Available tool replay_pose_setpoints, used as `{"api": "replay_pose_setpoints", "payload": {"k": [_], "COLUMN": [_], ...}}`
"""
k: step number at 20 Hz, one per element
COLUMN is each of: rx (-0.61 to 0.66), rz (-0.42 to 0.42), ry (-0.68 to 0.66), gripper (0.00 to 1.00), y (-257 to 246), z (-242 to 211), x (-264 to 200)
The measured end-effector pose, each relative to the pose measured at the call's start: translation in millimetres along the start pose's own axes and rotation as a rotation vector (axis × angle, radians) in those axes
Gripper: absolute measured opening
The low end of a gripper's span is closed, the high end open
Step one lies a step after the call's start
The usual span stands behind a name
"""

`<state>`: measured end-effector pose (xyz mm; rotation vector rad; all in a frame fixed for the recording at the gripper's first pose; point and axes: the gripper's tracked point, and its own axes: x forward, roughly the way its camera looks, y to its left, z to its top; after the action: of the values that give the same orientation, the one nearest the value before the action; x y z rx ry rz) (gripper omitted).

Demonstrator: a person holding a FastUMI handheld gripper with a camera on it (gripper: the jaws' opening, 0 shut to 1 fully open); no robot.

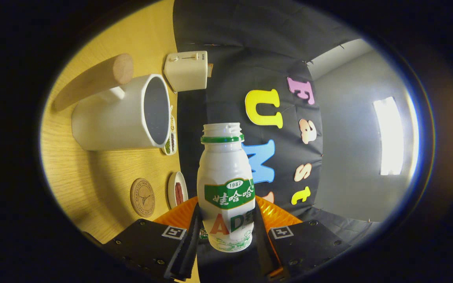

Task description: Take the bottle from table, then pour the juice into the cup, finally place the bottle on the coaster

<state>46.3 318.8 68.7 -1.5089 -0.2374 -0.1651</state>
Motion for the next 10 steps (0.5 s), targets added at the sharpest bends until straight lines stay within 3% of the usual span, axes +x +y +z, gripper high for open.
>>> {"api": "replay_pose_setpoints", "payload": {"k": [10], "rx": [-0.113], "rz": [-0.054], "ry": [-0.034], "gripper": [0.63], "y": [-2.5], "z": [2.5], "x": [-0.8]}}
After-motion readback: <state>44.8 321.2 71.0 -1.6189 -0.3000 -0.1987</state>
